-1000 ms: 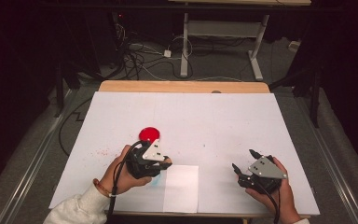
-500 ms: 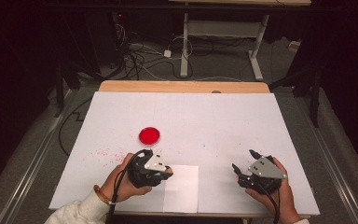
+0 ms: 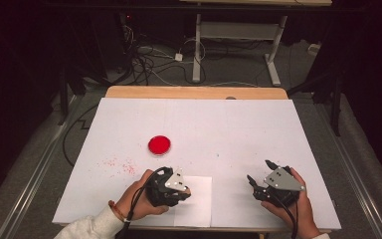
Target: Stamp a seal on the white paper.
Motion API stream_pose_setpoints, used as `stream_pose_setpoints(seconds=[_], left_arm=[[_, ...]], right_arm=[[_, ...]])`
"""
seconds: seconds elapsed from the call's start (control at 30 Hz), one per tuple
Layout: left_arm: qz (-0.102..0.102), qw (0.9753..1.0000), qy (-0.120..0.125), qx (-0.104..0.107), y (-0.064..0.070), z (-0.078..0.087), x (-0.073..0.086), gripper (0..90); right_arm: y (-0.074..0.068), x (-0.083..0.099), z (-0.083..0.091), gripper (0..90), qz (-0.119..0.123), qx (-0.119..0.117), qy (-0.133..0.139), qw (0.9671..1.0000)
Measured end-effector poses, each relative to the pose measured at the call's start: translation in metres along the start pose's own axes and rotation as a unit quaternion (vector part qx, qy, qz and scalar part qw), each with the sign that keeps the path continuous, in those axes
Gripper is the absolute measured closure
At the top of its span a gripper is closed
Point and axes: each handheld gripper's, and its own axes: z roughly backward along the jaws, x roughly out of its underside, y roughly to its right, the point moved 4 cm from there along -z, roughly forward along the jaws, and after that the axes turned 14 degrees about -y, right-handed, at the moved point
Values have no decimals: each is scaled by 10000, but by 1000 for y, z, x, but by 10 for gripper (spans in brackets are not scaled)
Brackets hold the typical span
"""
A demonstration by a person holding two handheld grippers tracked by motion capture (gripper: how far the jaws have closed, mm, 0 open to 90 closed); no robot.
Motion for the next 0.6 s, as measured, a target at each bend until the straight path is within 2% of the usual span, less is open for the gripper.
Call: stream_pose_setpoints(seconds=[0.2,0.5,0.6], left_arm=[[-130,9997,-205,13,2,-18,-9,733],[-69,9993,-340,121,-5,-34,-12,733],[-29,9993,-266,246,-8,-35,-12,733]], right_arm=[[-1,0,0,274,19,-5,-17,10000],[-1,1,-1,274,40,3,-39,10000],[-1,1,-1,274,39,5,-43,10000]])
